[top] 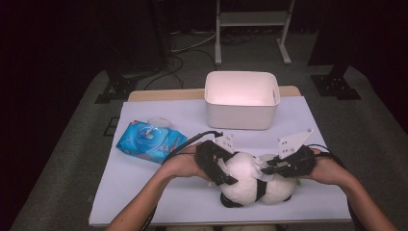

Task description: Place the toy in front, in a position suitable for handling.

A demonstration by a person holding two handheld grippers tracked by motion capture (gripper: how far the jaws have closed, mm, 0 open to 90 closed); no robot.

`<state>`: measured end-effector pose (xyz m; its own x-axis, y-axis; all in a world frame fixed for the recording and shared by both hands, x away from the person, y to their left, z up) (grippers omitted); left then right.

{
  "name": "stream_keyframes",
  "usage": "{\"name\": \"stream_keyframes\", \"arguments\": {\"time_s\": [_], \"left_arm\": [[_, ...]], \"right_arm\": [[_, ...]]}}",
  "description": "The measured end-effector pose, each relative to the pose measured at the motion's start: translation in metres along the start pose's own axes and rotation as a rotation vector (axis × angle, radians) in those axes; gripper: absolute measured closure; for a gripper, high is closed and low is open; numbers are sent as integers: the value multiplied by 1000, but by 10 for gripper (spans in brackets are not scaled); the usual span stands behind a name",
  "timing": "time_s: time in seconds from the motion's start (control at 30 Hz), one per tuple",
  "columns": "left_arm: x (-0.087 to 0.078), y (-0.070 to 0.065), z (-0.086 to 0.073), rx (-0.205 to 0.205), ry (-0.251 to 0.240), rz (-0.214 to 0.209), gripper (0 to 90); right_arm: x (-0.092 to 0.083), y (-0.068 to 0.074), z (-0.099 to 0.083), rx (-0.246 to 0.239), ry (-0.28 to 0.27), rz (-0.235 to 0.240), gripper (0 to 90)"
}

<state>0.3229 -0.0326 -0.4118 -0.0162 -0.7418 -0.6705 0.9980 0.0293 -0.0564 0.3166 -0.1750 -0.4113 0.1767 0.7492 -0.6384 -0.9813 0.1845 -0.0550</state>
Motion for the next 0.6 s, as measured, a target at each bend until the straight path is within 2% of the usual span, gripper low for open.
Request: {"name": "stream_keyframes", "arguments": {"time_s": [0.07, 0.13, 0.23, 0.27, 0.3, 0.33, 0.37, 0.4, 0.53, 0.6], "left_arm": [[0, -2, 2, 36, 12, 9, 218], [0, -3, 4, 54, 15, 18, 232], [1, -5, 5, 77, 18, 21, 238], [1, -5, 5, 77, 18, 21, 238], [1, -6, 6, 83, 16, 19, 238], [1, -7, 6, 87, 19, 17, 238], [1, -8, 6, 92, 19, 13, 238], [1, -8, 5, 92, 23, 17, 238], [1, -6, 2, 78, 19, 19, 239], [1, -7, 1, 75, 7, 8, 239]], "right_arm": [[-1, -1, 2, -21, 7, -7, 791], [0, -4, 9, -38, -7, -9, 795], [6, -5, 23, -52, -22, 13, 795], [6, -5, 23, -52, -22, 13, 795], [11, -7, 37, -69, -34, 27, 794], [11, -7, 37, -69, -34, 27, 794], [18, -10, 47, -83, -35, 32, 794], [20, -11, 50, -86, -35, 35, 794], [27, -14, 53, -96, -8, 41, 794], [25, -15, 50, -79, -7, 46, 794]]}}
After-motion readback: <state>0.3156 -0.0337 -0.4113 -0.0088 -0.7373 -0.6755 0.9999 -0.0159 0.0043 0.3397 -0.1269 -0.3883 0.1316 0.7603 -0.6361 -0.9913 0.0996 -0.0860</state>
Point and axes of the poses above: each handheld gripper's, and its own axes: x roughly forward along the jaws, z roughly out of its top, y roughly to its left, the point moved 9 cm from there along x, roughly forward along the jaws, and after that the axes turned 8 degrees about -y, right-handed, at the moved point
